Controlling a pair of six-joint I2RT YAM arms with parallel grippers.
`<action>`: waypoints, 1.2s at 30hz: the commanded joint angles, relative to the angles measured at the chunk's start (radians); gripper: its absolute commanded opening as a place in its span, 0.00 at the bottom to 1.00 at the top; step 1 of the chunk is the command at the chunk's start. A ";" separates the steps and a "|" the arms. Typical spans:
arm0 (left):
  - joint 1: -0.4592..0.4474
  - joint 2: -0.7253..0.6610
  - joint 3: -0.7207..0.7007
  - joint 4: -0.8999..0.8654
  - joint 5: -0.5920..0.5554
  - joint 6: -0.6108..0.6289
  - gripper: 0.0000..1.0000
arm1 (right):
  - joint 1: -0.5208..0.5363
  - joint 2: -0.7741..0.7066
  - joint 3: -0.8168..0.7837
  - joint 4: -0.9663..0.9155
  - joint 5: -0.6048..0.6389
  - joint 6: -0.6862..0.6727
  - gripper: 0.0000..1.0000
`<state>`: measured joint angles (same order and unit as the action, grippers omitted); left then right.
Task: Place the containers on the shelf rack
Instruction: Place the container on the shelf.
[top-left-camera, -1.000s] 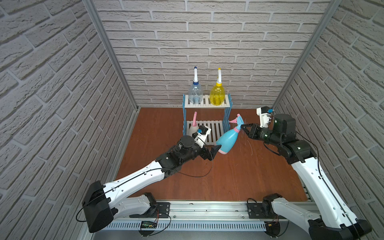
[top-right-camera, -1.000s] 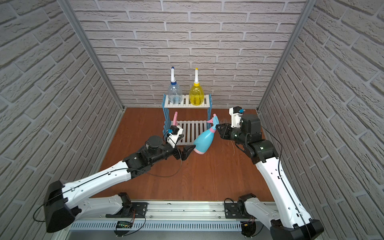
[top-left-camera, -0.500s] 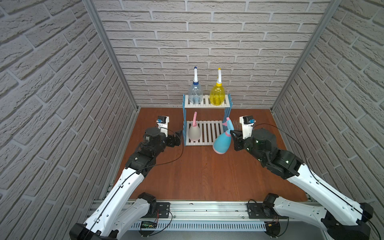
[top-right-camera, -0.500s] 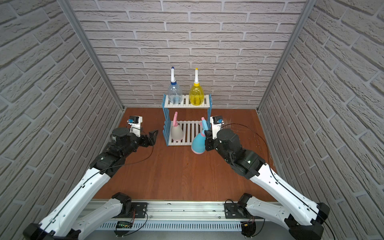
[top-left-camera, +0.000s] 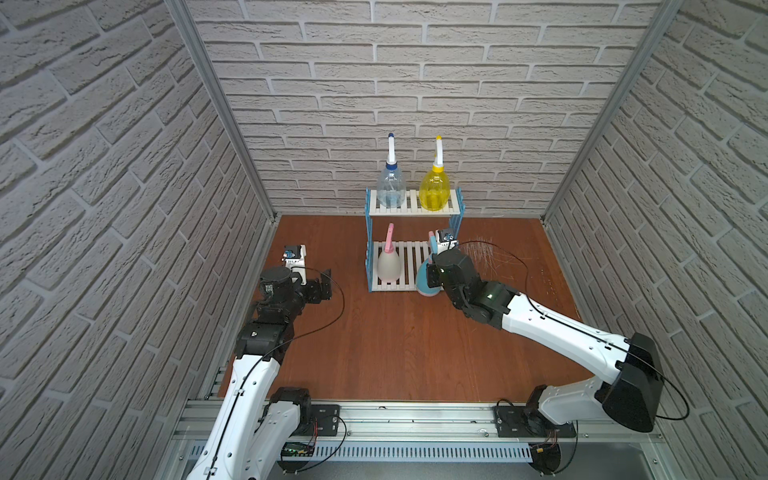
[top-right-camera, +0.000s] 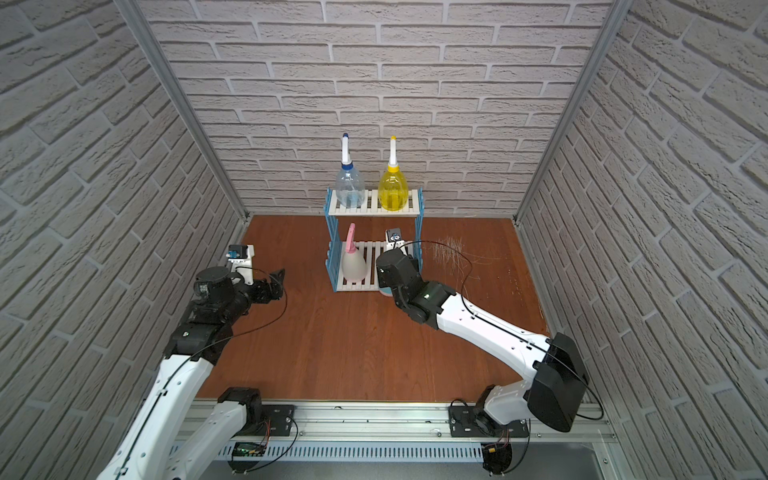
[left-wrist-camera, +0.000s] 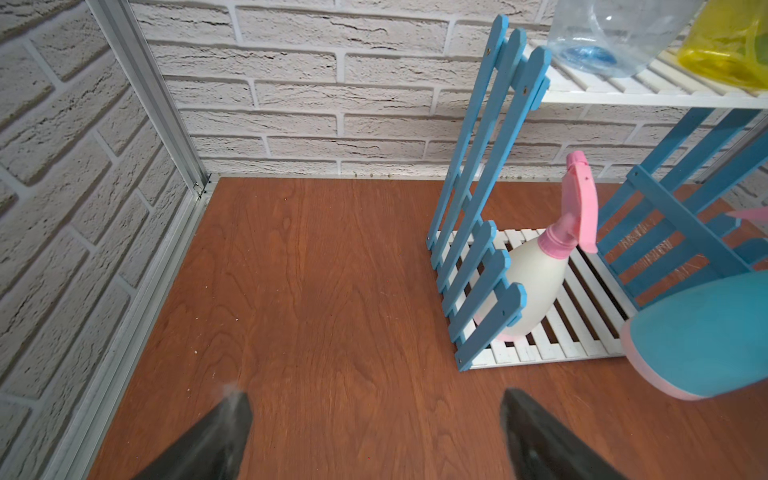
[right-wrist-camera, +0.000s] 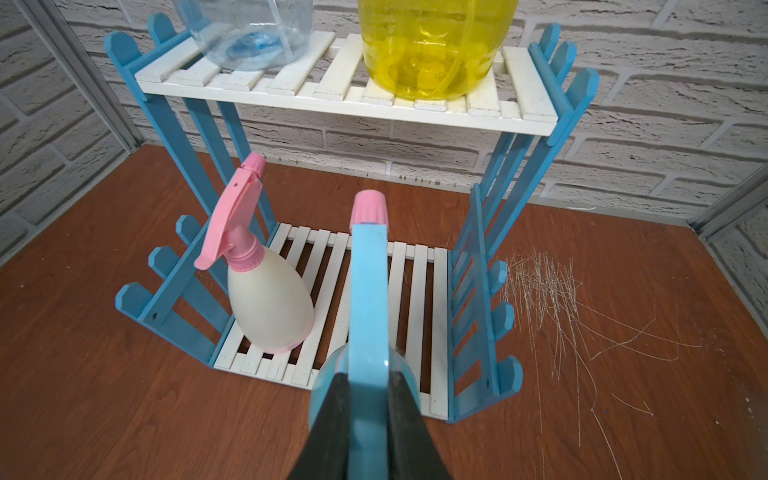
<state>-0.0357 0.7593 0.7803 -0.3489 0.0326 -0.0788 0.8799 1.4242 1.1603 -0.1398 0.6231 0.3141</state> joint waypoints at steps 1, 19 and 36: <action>0.006 -0.014 -0.008 0.024 -0.017 0.028 0.98 | 0.002 0.024 0.020 0.128 0.069 0.002 0.03; 0.006 -0.010 -0.017 0.048 0.041 0.036 0.98 | -0.056 0.195 0.041 0.292 0.086 -0.063 0.03; 0.006 0.002 -0.016 0.051 0.067 0.039 0.98 | -0.091 0.271 0.041 0.344 0.078 -0.078 0.03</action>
<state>-0.0357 0.7605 0.7738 -0.3428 0.0837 -0.0486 0.7929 1.6962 1.1782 0.1516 0.6857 0.2352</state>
